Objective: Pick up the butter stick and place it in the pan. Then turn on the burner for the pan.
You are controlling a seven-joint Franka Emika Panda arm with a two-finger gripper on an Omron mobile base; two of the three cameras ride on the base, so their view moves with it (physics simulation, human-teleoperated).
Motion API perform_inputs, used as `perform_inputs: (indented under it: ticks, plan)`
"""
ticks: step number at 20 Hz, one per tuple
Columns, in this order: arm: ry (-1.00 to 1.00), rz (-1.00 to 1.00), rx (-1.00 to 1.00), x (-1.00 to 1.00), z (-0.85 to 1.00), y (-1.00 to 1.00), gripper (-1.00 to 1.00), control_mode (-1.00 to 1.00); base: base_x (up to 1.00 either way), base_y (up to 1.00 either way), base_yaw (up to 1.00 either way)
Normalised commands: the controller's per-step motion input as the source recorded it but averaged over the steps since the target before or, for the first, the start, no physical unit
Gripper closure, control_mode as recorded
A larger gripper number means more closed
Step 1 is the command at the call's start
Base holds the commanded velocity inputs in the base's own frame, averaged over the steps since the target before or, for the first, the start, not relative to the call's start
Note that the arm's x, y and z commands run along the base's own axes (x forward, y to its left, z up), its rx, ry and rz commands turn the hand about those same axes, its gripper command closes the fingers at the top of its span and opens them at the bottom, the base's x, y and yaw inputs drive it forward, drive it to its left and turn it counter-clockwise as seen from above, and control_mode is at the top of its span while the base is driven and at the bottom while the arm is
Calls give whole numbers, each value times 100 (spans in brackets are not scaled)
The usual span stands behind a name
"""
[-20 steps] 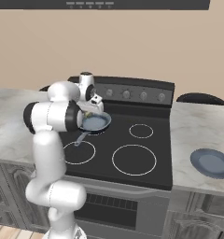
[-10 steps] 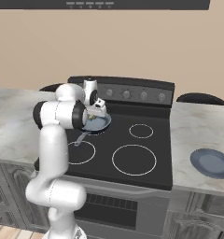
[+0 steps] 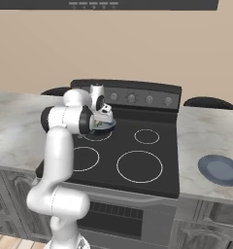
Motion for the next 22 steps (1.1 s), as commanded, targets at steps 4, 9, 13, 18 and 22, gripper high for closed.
perform_inputs:
  ticks: [4, 9, 13, 18, 22]
  plan:
    - [2, 0, -1, 1, -7, 0, 100, -100, 0, 0, 0]
    - [0, 0, 0, 0, 0, 0, -100, -100, 0, 0, 0]
    - [0, 0, 0, 0, 0, 0, -100, -100, 0, 0, 0]
    - [0, 0, 0, 0, 0, 0, -100, -100, 0, 0, 0]
    - [-2, 0, 0, -2, 5, 0, -100, -100, 0, 0, 0]
